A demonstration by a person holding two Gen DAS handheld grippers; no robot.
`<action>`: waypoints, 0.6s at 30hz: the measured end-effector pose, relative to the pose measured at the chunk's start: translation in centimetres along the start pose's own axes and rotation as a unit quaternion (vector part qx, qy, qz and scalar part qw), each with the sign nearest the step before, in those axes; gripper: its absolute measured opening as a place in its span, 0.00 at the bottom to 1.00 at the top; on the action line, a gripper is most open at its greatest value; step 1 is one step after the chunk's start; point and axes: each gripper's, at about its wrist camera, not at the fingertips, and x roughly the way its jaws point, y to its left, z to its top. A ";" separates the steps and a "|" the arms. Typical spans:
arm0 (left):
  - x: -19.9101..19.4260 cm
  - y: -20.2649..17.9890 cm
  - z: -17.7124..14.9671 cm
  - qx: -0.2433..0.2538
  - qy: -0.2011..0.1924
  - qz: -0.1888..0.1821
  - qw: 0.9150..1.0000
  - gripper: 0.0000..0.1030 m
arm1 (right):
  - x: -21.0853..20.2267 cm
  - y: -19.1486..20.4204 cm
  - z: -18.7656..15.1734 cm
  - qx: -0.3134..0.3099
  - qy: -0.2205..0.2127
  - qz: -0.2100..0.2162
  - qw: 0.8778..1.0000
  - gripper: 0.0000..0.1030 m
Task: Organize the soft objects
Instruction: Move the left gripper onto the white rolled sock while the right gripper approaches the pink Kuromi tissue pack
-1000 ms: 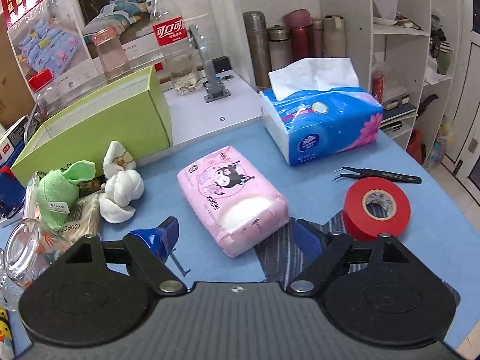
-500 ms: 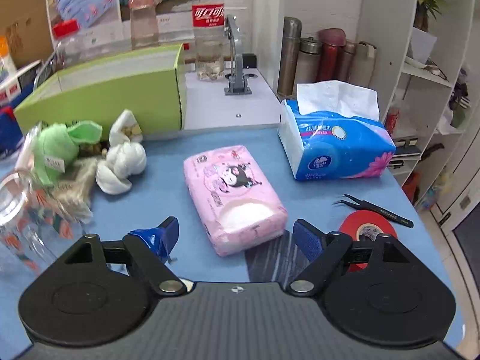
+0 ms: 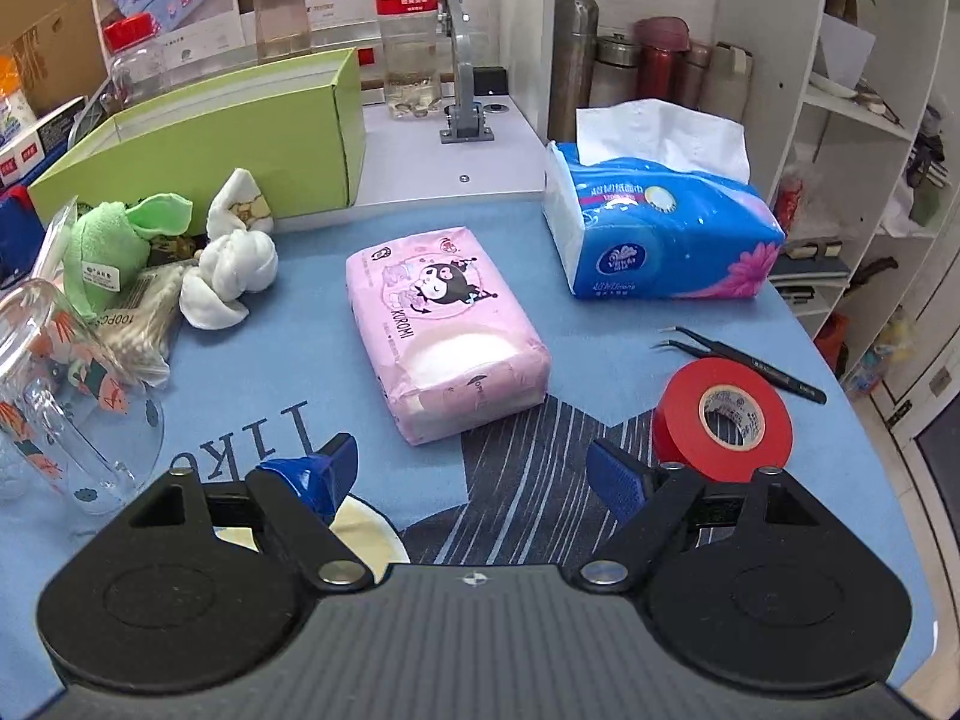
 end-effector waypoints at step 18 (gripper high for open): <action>2.0 -0.6 0.5 0.020 -0.014 0.048 0.999 0.99 | 6.8 1.0 5.0 -0.142 0.022 0.043 0.989 0.68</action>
